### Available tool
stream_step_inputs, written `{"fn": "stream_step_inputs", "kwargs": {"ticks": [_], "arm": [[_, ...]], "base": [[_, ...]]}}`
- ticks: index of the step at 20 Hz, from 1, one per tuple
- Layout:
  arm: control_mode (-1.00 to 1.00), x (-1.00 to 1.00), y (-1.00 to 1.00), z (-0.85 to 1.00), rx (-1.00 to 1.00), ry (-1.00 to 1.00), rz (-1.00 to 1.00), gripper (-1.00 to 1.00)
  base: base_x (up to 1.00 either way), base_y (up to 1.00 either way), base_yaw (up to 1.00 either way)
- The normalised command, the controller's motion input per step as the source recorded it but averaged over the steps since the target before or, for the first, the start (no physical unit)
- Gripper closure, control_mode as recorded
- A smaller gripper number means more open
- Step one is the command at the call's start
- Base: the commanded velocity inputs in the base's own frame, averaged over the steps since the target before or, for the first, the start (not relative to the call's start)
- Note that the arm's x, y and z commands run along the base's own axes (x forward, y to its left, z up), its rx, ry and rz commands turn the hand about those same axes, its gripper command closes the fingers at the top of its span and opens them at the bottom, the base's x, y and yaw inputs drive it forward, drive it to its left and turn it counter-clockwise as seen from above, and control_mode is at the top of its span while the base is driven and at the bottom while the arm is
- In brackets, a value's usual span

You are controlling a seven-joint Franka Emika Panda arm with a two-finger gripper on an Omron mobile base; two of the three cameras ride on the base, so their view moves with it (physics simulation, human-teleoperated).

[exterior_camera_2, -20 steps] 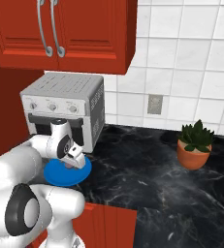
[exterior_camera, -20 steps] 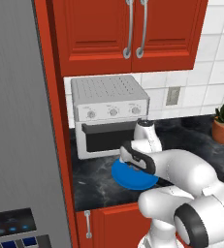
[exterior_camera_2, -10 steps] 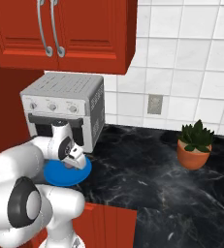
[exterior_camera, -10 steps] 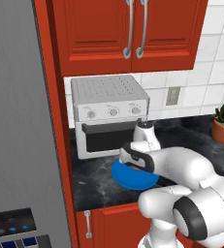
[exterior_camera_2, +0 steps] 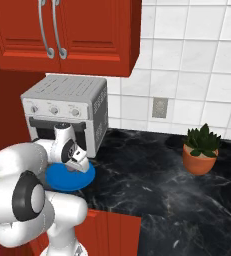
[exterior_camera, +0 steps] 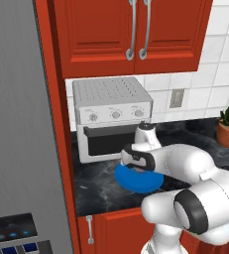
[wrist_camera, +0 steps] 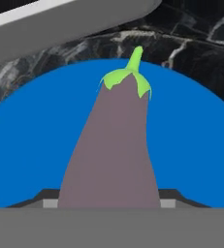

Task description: Place the eggplant on the top rack of the oven.

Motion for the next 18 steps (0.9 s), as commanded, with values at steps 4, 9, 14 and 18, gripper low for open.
{"fn": "stream_step_inputs", "kwargs": {"ticks": [4,9,14,18], "arm": [[-1.0,-0.38,0.0,0.46,0.0,-0.07,0.0,1.0],[-1.0,-0.94,-0.02,1.0,-0.01,-0.14,0.09,1.0],[-1.0,-1.0,-0.17,1.0,0.0,-0.13,0.22,1.0],[-1.0,-0.96,-0.47,0.82,0.0,-0.21,0.37,1.0]], "base": [[0.0,0.0,0.0],[0.0,0.0,0.0],[0.0,0.0,0.0],[0.0,0.0,0.0]]}}
